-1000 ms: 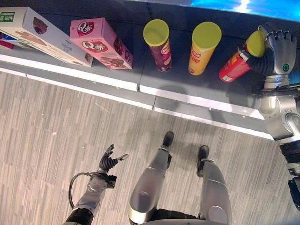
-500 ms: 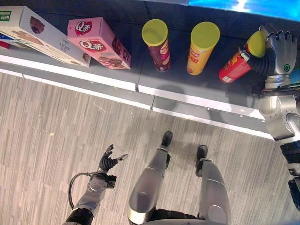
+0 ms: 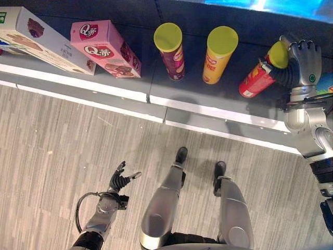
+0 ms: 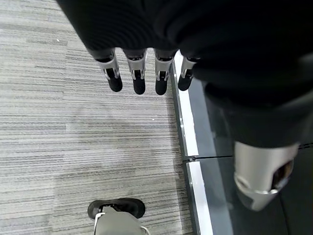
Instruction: Put the goods on the table back onto the shelves and tidy them up.
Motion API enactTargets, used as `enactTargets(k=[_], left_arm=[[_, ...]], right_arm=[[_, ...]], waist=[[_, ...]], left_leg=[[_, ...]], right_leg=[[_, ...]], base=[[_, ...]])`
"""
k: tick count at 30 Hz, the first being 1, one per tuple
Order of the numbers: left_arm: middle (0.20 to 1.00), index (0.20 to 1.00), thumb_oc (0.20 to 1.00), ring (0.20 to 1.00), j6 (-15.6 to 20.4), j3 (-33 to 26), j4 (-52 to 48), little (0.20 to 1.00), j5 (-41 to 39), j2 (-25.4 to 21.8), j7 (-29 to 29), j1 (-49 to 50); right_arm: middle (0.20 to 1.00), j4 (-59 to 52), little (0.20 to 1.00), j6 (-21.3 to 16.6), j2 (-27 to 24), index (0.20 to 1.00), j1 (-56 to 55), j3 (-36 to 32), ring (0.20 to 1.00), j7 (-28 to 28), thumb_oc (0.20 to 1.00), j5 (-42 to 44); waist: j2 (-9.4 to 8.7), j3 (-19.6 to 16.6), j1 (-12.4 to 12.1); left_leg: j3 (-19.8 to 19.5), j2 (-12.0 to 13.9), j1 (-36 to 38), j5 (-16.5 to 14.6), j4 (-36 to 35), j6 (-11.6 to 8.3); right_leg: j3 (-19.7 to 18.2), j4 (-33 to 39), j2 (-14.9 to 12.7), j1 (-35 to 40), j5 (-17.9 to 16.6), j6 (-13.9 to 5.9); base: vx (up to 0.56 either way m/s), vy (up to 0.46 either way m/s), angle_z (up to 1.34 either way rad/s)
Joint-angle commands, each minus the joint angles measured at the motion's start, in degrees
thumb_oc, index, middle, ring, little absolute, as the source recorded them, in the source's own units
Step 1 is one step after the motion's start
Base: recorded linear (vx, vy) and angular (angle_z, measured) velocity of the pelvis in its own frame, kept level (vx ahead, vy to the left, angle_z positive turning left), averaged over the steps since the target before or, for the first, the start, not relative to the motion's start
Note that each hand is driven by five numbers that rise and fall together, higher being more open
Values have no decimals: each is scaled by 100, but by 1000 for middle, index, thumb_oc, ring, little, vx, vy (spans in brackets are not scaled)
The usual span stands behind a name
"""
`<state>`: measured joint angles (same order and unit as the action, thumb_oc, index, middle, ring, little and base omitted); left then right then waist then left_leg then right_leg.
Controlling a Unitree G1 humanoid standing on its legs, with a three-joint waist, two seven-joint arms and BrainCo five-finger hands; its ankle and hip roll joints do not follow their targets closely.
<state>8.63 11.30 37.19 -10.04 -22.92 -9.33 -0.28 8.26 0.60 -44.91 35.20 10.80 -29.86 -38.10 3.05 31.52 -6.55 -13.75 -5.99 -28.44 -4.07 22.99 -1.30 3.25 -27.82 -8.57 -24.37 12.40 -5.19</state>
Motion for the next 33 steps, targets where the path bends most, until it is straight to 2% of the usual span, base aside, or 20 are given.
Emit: enactTargets(k=[1,21,22,23,25,26,27,28,31,33], left_arm=[[1000,1000,1000,1000,54,-141,-104,1000,83,-294,-104,267],[1000,1000,1000,1000,88,-156,-62,1000,64,-296,-113,288],[1000,1000,1000,1000,82,-146,-54,1000,67,-299,-123,253],[1000,1000,1000,1000,83,-145,-52,1000,67,-299,-123,251],[1000,1000,1000,1000,80,-135,-50,1000,64,-291,-129,234],[1000,1000,1000,1000,75,-125,-34,1000,65,-282,-126,232],[1000,1000,1000,1000,71,-118,-30,1000,63,-271,-133,232],[1000,1000,1000,1000,70,-119,-26,1000,59,-268,-133,227],[1000,1000,1000,1000,53,-99,-19,1000,69,-261,-133,221],[1000,1000,1000,1000,49,-104,-21,1000,77,-265,-131,218]], right_arm=[[200,-406,200,-154,-303,200,164,-112,200,-106,200,167],[200,-53,200,-87,-423,200,464,128,200,-138,200,60],[219,-19,219,-59,-402,219,461,132,219,-160,219,32],[278,-18,278,-58,-401,278,462,132,278,-161,278,31],[310,-7,310,-26,-383,310,455,128,310,-160,310,1],[360,-15,360,-22,-368,360,453,127,360,-165,360,-4],[448,-13,448,-16,-345,448,430,111,448,-172,448,-6],[570,-15,570,-10,-332,570,418,99,570,-173,570,-2],[1000,-11,1000,0,-282,1000,390,91,1000,-185,1000,5],[1000,19,1000,27,-242,1000,357,50,1000,-219,1000,13]], waist=[[-91,-172,8],[-73,-172,-52],[-70,-172,-50],[-70,-172,-50],[-60,-172,-50],[-57,-172,-53],[-50,-172,-50],[-42,-172,-46],[-30,-172,-29],[-16,-172,-14]], left_leg=[[119,750,-95,-1005,700,-304],[119,728,-44,-953,589,-321],[117,726,-46,-954,597,-318],[116,726,-47,-955,598,-318],[115,724,-46,-965,612,-314],[114,724,-49,-968,625,-312],[109,724,-60,-973,644,-311],[111,722,-69,-981,664,-310],[116,719,-79,-996,682,-304],[130,720,-95,-1007,706,-300]], right_leg=[[-208,905,-572,219,-581,-431],[-176,993,-587,284,-618,-434],[-175,991,-588,293,-611,-434],[-175,991,-588,293,-611,-434],[-177,984,-588,293,-605,-434],[-173,976,-590,291,-602,-433],[-173,966,-596,287,-602,-435],[-174,953,-600,279,-600,-436],[-184,938,-603,259,-600,-437],[-194,931,-605,249,-602,-439]], base=[[0,0,0],[0,0,0],[0,0,0],[0,0,0],[0,0,0],[0,0,0],[0,0,0],[0,0,0],[0,0,0],[0,0,0]])
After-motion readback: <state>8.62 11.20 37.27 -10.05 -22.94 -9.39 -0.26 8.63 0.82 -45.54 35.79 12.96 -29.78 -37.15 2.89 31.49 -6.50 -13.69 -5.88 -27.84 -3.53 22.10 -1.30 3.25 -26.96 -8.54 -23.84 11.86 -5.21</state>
